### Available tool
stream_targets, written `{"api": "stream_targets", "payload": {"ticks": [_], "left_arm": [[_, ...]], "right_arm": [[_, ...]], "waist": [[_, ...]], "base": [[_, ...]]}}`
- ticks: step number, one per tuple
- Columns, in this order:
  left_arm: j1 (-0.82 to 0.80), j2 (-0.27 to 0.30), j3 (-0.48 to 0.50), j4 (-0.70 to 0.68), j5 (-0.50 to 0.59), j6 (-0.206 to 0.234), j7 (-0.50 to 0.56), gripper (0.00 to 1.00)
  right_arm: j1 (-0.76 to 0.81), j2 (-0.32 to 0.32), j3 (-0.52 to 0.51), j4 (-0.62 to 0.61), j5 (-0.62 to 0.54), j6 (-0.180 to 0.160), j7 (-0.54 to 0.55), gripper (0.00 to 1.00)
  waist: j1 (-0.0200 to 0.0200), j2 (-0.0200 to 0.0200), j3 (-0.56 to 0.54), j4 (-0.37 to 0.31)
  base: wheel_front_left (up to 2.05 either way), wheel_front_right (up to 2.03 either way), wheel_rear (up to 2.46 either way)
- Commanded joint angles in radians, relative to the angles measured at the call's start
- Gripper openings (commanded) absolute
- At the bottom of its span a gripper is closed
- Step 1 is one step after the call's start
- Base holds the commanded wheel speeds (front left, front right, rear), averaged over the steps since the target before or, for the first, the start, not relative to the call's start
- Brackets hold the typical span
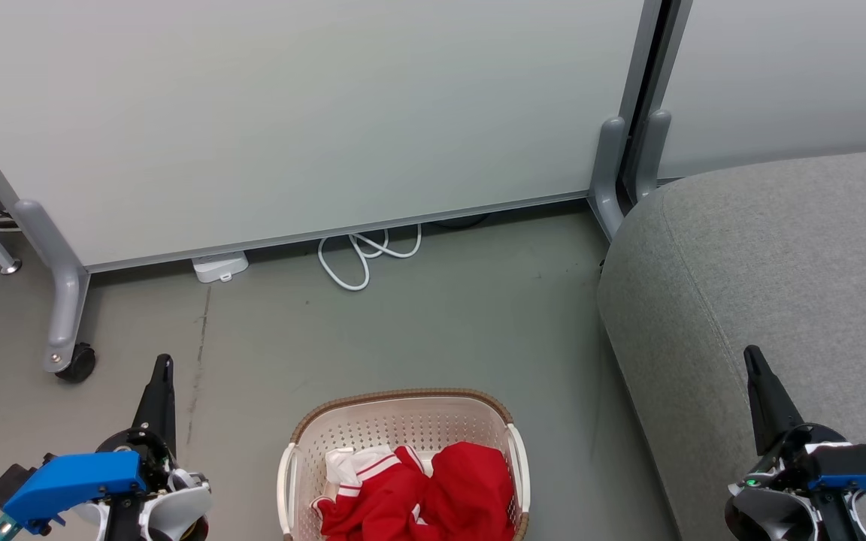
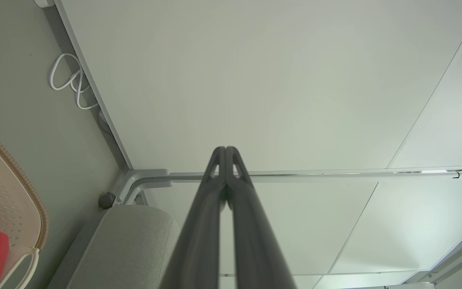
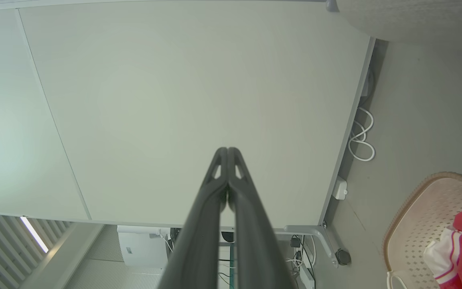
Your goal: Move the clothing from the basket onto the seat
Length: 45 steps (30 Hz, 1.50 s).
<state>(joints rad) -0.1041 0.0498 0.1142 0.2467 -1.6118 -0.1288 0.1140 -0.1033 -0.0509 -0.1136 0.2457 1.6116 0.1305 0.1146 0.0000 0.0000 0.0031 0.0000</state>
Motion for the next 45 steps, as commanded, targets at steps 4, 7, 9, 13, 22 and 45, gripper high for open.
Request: {"api": "stream_targets", "payload": {"ticks": [4, 7, 9, 13, 22, 45], "left_arm": [[-0.01, 0.001, 0.001, -0.004, -0.003, -0.004, 0.003, 0.0], [0.017, -0.002, -0.001, 0.019, 0.001, 0.0, -0.002, 1.0], [0.039, -0.007, -0.002, 0.036, 0.001, 0.0, -0.003, 1.0], [0.034, -0.006, -0.014, 0.024, 0.014, 0.0, -0.024, 1.0], [0.019, -0.005, -0.029, 0.005, 0.105, 0.0, -0.068, 1.0], [-0.003, -0.002, -0.057, -0.057, 0.529, 0.015, -0.163, 1.0]], "right_arm": [[-0.011, 0.001, -0.001, -0.002, 0.003, 0.0, 0.002, 0.0], [0.016, 0.002, 0.002, 0.02, -0.001, 0.0, -0.001, 1.0], [0.032, 0.006, 0.004, 0.038, -0.001, -0.002, -0.002, 1.0], [0.026, 0.005, 0.015, 0.036, -0.013, -0.002, -0.023, 1.0], [0.013, 0.005, 0.035, 0.025, -0.101, -0.001, -0.067, 1.0], [-0.019, 0.002, 0.094, -0.012, -0.524, -0.001, -0.162, 1.0]], "waist": [[0.0, 0.0, 0.0, 0.0], [0.0, 0.0, 0.0, 0.0], [0.0, 0.0, 0.0, 0.0], [0.0, 0.0, 0.001, 0.0], [0.0, 0.0, 0.005, 0.001], [0.0, 0.0, 0.016, 0.003]], "base": [[0.0, 0.0, 0.0], [0.0, 0.0, 0.0], [0.0, 0.0, 0.0], [0.0, 0.0, 0.0], [0.0, 0.0, 0.0], [0.0, 0.0, 0.0]]}}
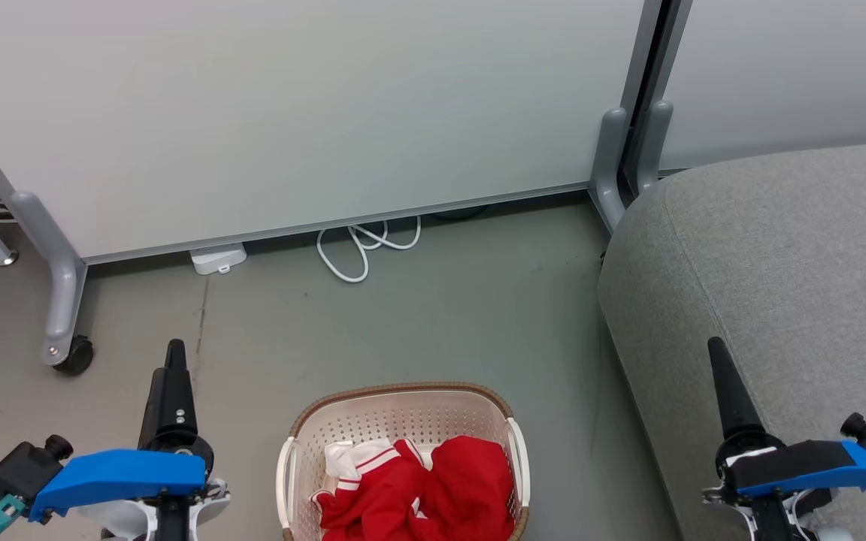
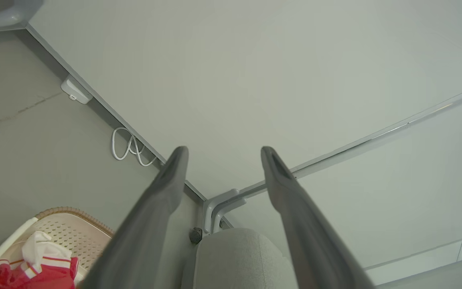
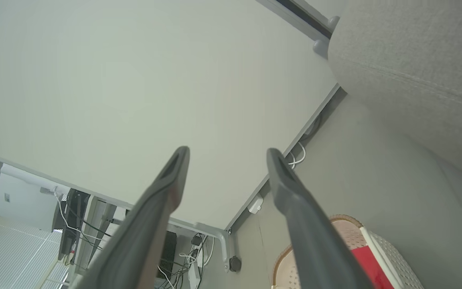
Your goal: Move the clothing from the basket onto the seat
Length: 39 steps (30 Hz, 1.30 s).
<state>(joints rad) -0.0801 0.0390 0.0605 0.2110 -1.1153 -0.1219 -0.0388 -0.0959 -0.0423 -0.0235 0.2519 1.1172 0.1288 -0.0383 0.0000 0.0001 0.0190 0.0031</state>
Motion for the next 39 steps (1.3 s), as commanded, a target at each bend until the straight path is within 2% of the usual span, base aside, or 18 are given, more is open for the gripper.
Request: {"api": "stream_targets", "payload": {"ticks": [1, 8, 20, 39], "left_arm": [[-0.028, 0.009, -0.007, -0.024, 0.058, 0.011, -0.013, 1.0], [-0.031, 0.009, -0.039, -0.037, 0.199, 0.032, -0.037, 1.0], [-0.03, 0.01, -0.083, -0.024, 0.405, 0.053, -0.075, 1.0], [-0.025, 0.011, -0.124, -0.011, 0.634, 0.073, -0.124, 1.0]], "right_arm": [[-0.028, -0.006, 0.007, -0.02, -0.048, 0.001, -0.013, 1.0], [-0.033, -0.007, 0.03, -0.028, -0.181, 0.001, -0.038, 1.0], [-0.03, -0.008, 0.056, -0.013, -0.344, 0.002, -0.074, 1.0], [-0.03, -0.009, 0.072, 0.024, -0.561, 0.002, -0.125, 1.0]], "waist": [[0.0, -0.0001, 0.001, 0.0], [0.0, -0.0001, 0.003, 0.002], [0.0, -0.0001, 0.002, 0.004], [0.0, -0.0001, -0.006, 0.008]], "base": [[0.0, 0.0, 0.0], [0.0, 0.0, 0.0], [0.0, 0.0, 0.0], [0.0, 0.0, 0.0]]}}
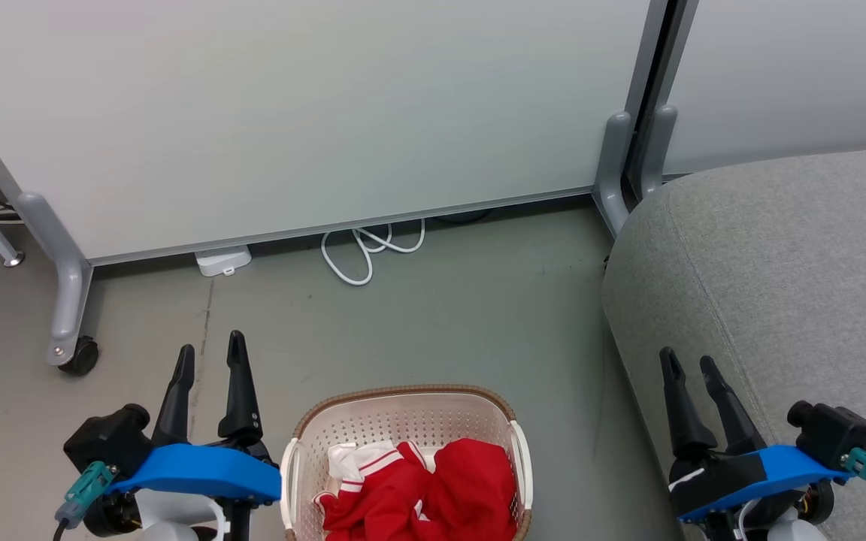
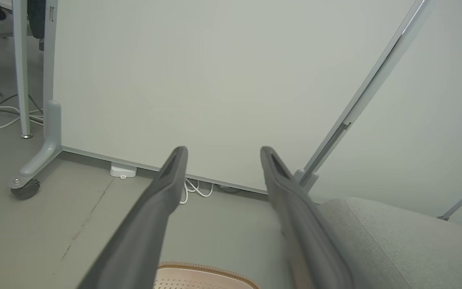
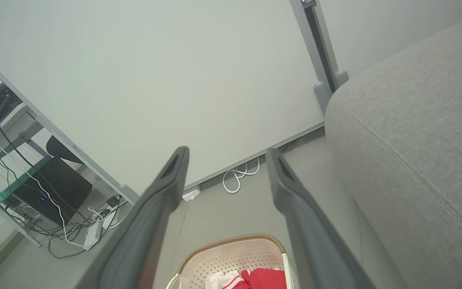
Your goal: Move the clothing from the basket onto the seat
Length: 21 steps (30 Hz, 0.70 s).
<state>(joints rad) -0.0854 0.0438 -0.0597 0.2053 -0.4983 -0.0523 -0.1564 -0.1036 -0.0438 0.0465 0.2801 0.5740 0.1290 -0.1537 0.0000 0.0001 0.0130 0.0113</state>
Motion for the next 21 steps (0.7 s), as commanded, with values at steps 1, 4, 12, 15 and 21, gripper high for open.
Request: {"api": "stream_targets", "payload": {"ticks": [1, 4, 12, 15, 21], "left_arm": [[-0.019, 0.007, -0.006, -0.006, 0.027, 0.005, -0.009, 1.0], [-0.018, 0.007, -0.01, -0.005, 0.058, 0.007, -0.017, 1.0], [-0.022, 0.007, -0.028, 0.0, 0.144, 0.009, -0.035, 1.0], [-0.022, 0.007, -0.034, 0.002, 0.175, 0.009, -0.042, 1.0], [-0.02, 0.007, -0.039, 0.003, 0.232, 0.008, -0.055, 1.0]], "right_arm": [[-0.022, -0.008, 0.003, -0.003, -0.028, 0.002, -0.012, 1.0], [-0.022, -0.008, 0.006, 0.001, -0.058, 0.002, -0.019, 1.0], [-0.027, -0.008, 0.01, 0.012, -0.138, 0.002, -0.037, 1.0], [-0.022, -0.008, 0.011, 0.016, -0.163, 0.002, -0.045, 1.0], [-0.023, -0.009, 0.016, 0.025, -0.215, 0.002, -0.057, 1.0]], "waist": [[0.0, -0.0001, 0.0, 0.0], [0.0, -0.0001, -0.001, 0.001], [0.0, -0.0001, 0.001, 0.002], [0.0, -0.0001, 0.001, 0.003], [0.0, -0.0001, 0.001, 0.004]], "base": [[0.0, 0.0, 0.0], [0.0, 0.0, 0.0], [0.0, 0.0, 0.0], [0.0, 0.0, 0.0], [0.0, 0.0, 0.0]]}}
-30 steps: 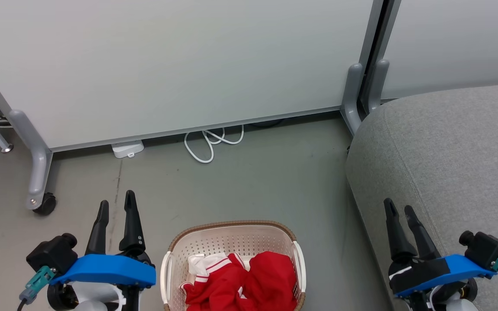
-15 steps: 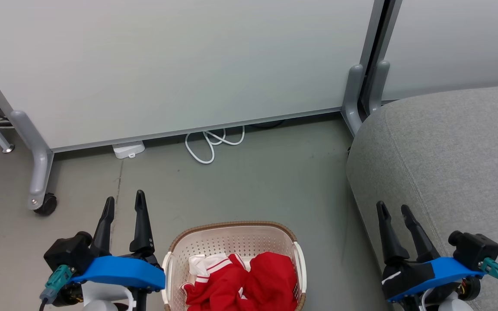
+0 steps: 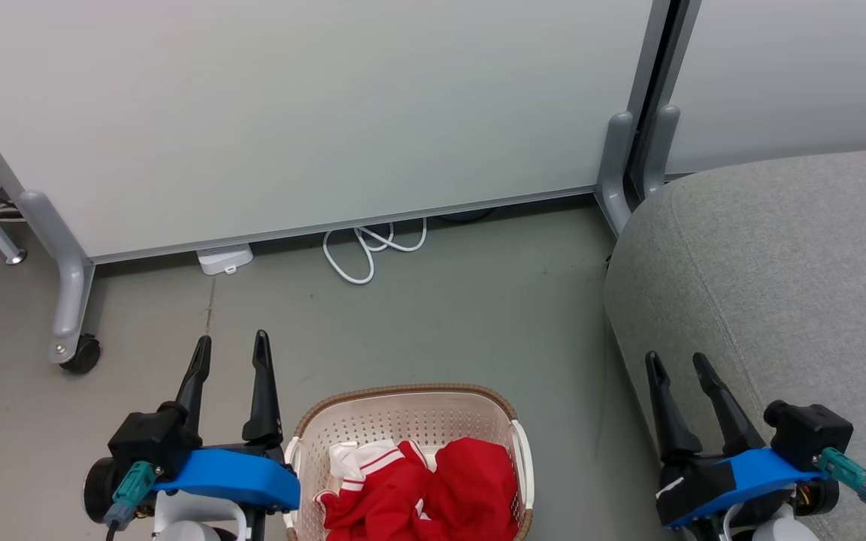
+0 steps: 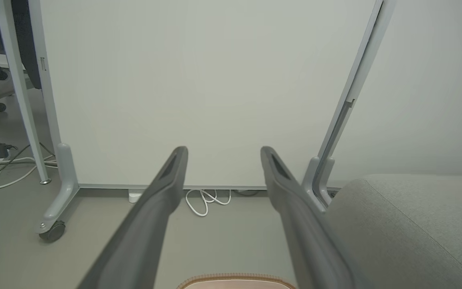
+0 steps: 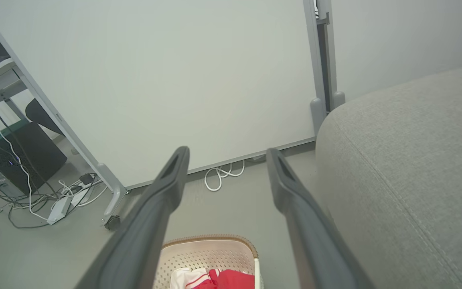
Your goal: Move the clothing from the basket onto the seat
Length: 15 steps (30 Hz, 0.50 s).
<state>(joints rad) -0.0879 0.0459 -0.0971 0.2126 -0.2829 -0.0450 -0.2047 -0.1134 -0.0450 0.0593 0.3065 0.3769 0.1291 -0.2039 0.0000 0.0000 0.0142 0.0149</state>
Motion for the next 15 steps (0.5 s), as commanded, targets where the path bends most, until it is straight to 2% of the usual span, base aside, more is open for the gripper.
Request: {"api": "stream_targets", "payload": {"ticks": [1, 15], "left_arm": [[-0.017, 0.005, -0.002, -0.004, 0.026, 0.0, -0.009, 1.0], [-0.018, 0.006, -0.02, 0.02, 0.122, -0.013, -0.037, 1.0]], "right_arm": [[-0.014, -0.007, 0.004, 0.0, -0.024, 0.002, -0.01, 1.0], [-0.022, -0.008, 0.005, 0.022, -0.141, 0.002, -0.038, 1.0]], "waist": [[0.0, 0.0, 0.0, 0.0], [0.0, 0.0, 0.001, 0.005]], "base": [[0.0, 0.0, 0.0], [0.0, 0.0, 0.0]]}}
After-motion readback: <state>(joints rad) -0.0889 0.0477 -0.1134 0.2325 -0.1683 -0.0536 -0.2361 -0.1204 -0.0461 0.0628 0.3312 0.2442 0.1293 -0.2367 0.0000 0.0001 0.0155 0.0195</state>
